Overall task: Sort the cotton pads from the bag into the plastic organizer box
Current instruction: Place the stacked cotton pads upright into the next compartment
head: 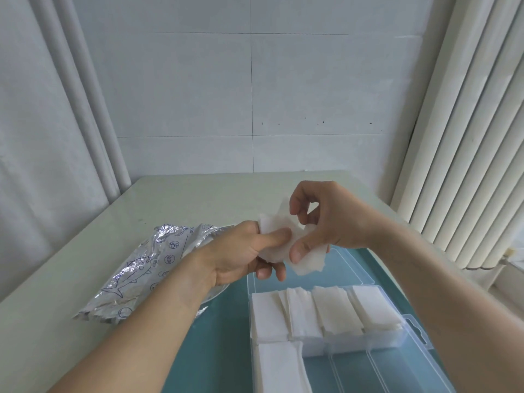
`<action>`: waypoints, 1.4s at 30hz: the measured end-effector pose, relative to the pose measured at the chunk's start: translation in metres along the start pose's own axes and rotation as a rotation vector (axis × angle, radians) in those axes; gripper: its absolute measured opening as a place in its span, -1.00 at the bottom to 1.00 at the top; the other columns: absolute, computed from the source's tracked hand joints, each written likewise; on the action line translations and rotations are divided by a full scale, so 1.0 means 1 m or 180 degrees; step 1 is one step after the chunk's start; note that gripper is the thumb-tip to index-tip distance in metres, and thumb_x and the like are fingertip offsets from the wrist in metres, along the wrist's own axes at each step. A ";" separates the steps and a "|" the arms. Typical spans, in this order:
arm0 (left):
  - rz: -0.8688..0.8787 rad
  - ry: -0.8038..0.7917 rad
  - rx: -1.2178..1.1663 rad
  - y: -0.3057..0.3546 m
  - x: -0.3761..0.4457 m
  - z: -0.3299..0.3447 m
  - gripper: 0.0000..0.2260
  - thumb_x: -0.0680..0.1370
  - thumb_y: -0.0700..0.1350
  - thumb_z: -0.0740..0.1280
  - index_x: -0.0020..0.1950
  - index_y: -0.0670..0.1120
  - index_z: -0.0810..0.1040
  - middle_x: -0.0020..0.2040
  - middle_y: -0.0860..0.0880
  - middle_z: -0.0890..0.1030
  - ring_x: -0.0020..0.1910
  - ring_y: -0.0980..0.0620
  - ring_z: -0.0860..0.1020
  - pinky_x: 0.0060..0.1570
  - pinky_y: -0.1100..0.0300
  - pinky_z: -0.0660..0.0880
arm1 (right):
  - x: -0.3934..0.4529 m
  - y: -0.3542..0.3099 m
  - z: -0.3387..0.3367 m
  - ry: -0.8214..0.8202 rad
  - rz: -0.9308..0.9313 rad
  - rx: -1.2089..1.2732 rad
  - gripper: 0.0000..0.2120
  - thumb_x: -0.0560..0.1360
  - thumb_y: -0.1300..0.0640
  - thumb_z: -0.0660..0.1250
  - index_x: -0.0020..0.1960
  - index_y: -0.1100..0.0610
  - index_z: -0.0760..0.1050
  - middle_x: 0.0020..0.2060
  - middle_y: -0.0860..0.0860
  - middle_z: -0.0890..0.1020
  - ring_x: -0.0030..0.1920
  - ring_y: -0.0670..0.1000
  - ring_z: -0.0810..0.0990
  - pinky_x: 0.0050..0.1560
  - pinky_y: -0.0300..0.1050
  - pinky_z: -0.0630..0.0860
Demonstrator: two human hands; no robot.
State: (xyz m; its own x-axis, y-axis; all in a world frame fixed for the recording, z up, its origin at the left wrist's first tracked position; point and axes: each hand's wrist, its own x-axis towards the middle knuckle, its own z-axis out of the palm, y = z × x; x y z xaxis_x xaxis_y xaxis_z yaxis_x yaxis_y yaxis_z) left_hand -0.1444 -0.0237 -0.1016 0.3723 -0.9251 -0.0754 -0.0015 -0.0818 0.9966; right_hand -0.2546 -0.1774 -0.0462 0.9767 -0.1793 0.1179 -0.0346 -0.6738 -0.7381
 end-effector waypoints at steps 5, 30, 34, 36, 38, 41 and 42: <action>0.0129 -0.0332 0.0130 0.002 -0.004 0.000 -0.76 0.56 -0.04 0.29 0.00 -0.21 0.58 -0.24 -0.10 0.63 -0.37 -0.04 0.60 -0.53 0.30 0.36 | 0.001 -0.001 0.004 0.0139 -0.0218 -0.0644 -0.30 -0.07 0.06 0.78 -0.16 -0.05 0.36 -0.26 -0.12 0.49 -0.40 -0.18 0.40 -0.46 -0.33 0.36; 0.0619 0.0659 -0.0272 -0.001 0.005 0.001 -0.73 0.50 -0.06 0.33 0.08 -0.22 0.57 -0.14 -0.18 0.67 -0.30 -0.10 0.66 -0.41 0.22 0.51 | 0.003 0.016 -0.018 0.0114 0.0503 0.0097 -0.83 0.40 0.17 0.57 -0.06 0.18 0.65 -0.32 0.13 0.71 -0.34 0.03 0.56 -0.28 -0.16 0.50; 0.0546 0.0407 -0.0449 0.000 0.005 0.003 -0.67 0.56 -0.01 0.24 0.16 -0.23 0.54 -0.05 -0.19 0.67 -0.24 -0.14 0.66 -0.32 0.17 0.56 | 0.003 0.020 -0.024 0.0003 0.0469 0.0297 -0.91 0.43 0.25 0.51 -0.07 0.24 0.67 -0.27 0.18 0.65 -0.31 0.01 0.54 -0.27 -0.17 0.52; 0.0473 0.0250 -0.0583 0.004 0.004 0.003 -0.61 0.61 0.04 0.17 0.17 -0.26 0.54 -0.04 -0.23 0.66 -0.22 -0.17 0.65 -0.27 0.12 0.59 | 0.003 0.019 -0.022 -0.0042 0.0408 0.0444 -0.94 0.45 0.29 0.45 -0.09 0.28 0.67 -0.26 0.17 0.60 -0.31 0.02 0.50 -0.26 -0.13 0.51; 0.0379 0.0280 -0.0651 0.006 0.003 0.002 -0.53 0.63 0.08 0.12 0.18 -0.30 0.55 -0.05 -0.28 0.64 -0.22 -0.21 0.64 -0.25 0.08 0.60 | 0.004 0.018 -0.018 -0.0075 0.0333 0.0430 -0.92 0.42 0.26 0.42 -0.13 0.26 0.67 -0.29 0.12 0.60 -0.30 0.02 0.48 -0.23 -0.11 0.50; 0.0262 0.0395 -0.0668 0.006 0.002 -0.001 -0.53 0.69 0.04 0.06 0.21 -0.32 0.54 -0.04 -0.32 0.64 -0.15 -0.27 0.66 -0.20 0.03 0.62 | 0.004 0.015 -0.016 -0.0087 0.0308 0.0276 -0.88 0.42 0.25 0.38 -0.27 0.19 0.65 -0.36 0.04 0.57 -0.30 0.02 0.46 -0.24 -0.10 0.50; 0.0243 0.0418 -0.0734 0.006 0.002 -0.001 -0.56 0.70 0.02 0.06 0.21 -0.31 0.55 -0.02 -0.33 0.65 -0.11 -0.28 0.66 -0.16 0.01 0.64 | 0.004 0.015 -0.017 -0.0068 0.0335 0.0250 -0.83 0.45 0.29 0.36 -0.29 0.18 0.64 -0.37 0.03 0.57 -0.31 0.01 0.46 -0.25 -0.11 0.50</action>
State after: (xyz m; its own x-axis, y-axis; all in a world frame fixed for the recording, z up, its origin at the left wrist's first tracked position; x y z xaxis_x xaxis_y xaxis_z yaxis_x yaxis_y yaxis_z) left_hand -0.1425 -0.0258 -0.0953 0.4964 -0.8680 -0.0098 0.1715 0.0870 0.9813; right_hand -0.2547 -0.2011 -0.0455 0.9728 -0.2303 0.0235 -0.1213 -0.5936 -0.7956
